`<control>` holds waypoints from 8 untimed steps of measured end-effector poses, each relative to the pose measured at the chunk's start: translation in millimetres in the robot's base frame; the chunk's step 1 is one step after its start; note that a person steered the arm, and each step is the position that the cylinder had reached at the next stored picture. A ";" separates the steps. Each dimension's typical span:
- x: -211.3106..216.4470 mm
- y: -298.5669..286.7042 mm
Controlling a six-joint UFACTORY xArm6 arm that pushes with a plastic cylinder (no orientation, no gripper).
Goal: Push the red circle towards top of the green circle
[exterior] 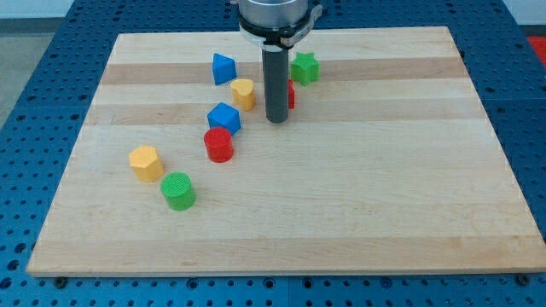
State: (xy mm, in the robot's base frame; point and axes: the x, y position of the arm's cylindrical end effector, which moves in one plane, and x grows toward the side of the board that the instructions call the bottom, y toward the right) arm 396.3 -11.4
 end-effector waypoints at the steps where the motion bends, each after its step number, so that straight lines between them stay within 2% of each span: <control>1: 0.0 0.0; 3: 54.6 -2.3; 4: 54.7 -7.0; 5: 56.0 -38.0; 8: 59.1 -52.3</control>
State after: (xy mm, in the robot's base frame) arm 455.4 -63.7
